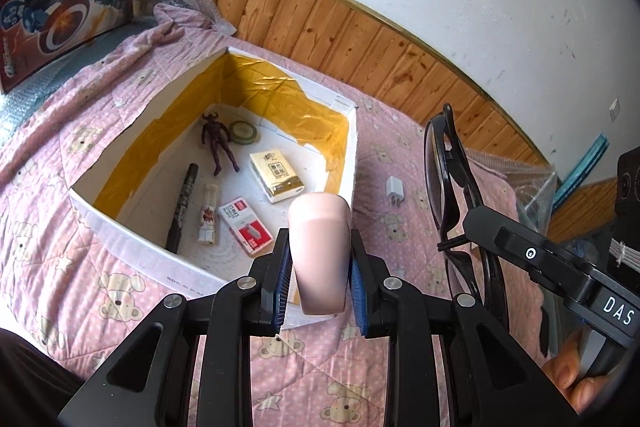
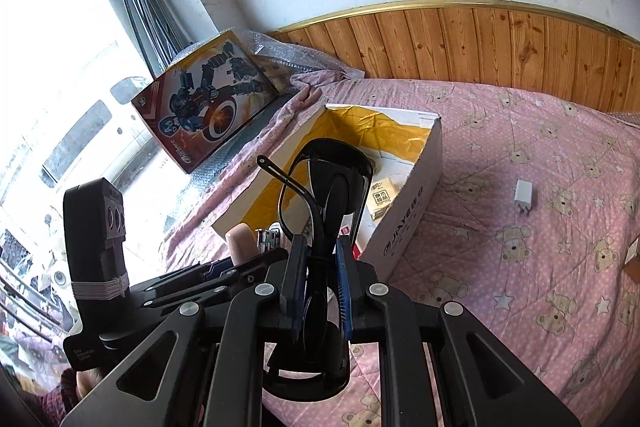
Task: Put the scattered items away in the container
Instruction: 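Carry the pink dryer and black glasses over the white box with both grippers, then release the pink dryer with the left gripper while the right drops the glasses inside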
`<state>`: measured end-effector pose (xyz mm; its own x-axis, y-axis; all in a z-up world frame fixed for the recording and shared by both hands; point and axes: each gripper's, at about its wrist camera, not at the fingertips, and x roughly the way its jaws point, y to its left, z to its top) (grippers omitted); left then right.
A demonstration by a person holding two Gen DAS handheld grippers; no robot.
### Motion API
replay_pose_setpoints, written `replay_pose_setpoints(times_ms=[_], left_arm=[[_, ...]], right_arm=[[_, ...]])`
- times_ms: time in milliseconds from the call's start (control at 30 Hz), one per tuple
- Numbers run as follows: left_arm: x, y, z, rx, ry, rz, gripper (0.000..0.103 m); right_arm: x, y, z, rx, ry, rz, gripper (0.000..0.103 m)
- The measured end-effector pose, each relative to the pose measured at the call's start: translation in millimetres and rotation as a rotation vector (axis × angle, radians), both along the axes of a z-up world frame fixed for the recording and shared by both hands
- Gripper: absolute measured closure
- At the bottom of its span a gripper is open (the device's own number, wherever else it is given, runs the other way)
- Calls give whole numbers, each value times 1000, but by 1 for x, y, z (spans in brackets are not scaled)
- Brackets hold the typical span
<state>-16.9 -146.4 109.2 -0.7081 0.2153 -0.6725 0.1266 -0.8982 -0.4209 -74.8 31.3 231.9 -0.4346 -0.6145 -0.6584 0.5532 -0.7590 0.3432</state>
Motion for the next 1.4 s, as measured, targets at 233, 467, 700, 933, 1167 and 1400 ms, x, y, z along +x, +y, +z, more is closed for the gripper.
replay_pose_setpoints(times_ms=[233,467,700,933,1167,1400], left_arm=[[-9,-26,6,11,17,32,76],[-25,-52,3,12,11,70,76],[-39,-73,-2,9,-2,105,76],[-56,-89,-14,19,-52,138,76],[-79,-83,-17,22,-97,105,76],[-106,-67,-27,56,-173,57,76]], right_arm=[[-11,-22,2,9,5,24,87],[-32,-51,-7,49,-7,54,87],[-60,-74,-13,77,-10,84,87],[-85,-111,-30,134,-27,144,87],[-120,-123,-38,213,2,157,87],[-166,-123,-50,298,14,127,87]])
